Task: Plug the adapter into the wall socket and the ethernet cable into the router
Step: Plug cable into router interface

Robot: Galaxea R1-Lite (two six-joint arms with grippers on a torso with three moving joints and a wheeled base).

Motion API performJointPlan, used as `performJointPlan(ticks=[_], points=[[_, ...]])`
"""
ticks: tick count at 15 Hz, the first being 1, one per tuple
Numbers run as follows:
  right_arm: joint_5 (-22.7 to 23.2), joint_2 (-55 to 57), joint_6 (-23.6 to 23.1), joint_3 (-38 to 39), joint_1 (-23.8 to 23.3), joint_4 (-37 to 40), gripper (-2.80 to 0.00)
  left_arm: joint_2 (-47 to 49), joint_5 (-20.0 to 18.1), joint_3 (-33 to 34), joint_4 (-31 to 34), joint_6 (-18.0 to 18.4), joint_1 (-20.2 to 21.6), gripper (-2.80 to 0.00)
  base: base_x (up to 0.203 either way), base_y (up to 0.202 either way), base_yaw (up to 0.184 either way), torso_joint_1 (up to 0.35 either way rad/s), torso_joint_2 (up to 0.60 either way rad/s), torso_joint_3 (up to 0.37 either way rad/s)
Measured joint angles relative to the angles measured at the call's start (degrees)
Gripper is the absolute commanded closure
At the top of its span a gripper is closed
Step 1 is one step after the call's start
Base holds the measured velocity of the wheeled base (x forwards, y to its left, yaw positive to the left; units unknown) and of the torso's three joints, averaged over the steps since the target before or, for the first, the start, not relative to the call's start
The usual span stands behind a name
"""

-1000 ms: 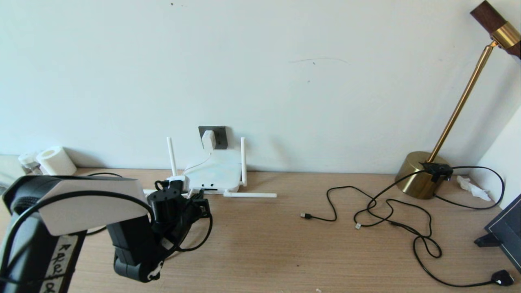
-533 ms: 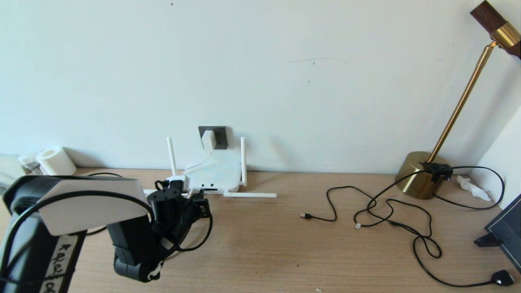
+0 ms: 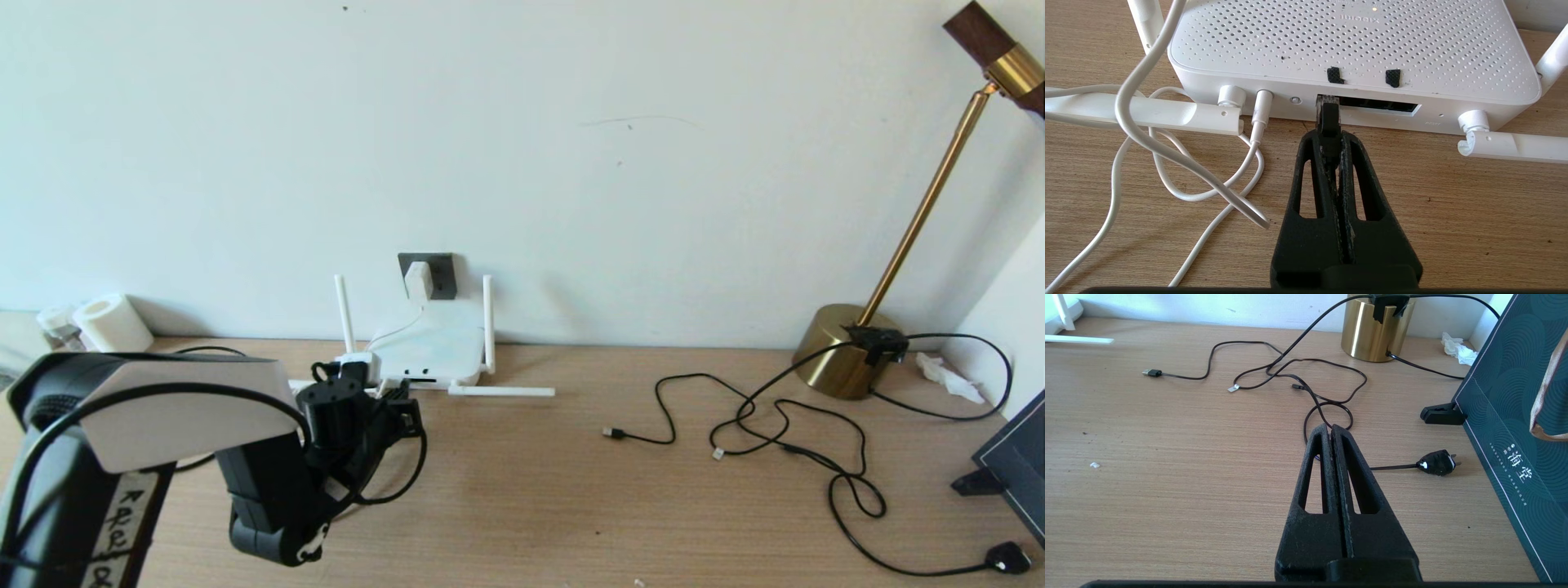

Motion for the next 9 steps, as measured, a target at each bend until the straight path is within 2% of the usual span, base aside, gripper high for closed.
performJointPlan(ticks=[9], points=[[0.0, 0.0, 0.1, 0.0, 0.0, 0.0, 0.00, 0.2, 0.0, -0.2, 0.0, 0.4, -0.3, 0.00, 0.000, 0.000, 0.000, 0.000, 0.00, 0.000]])
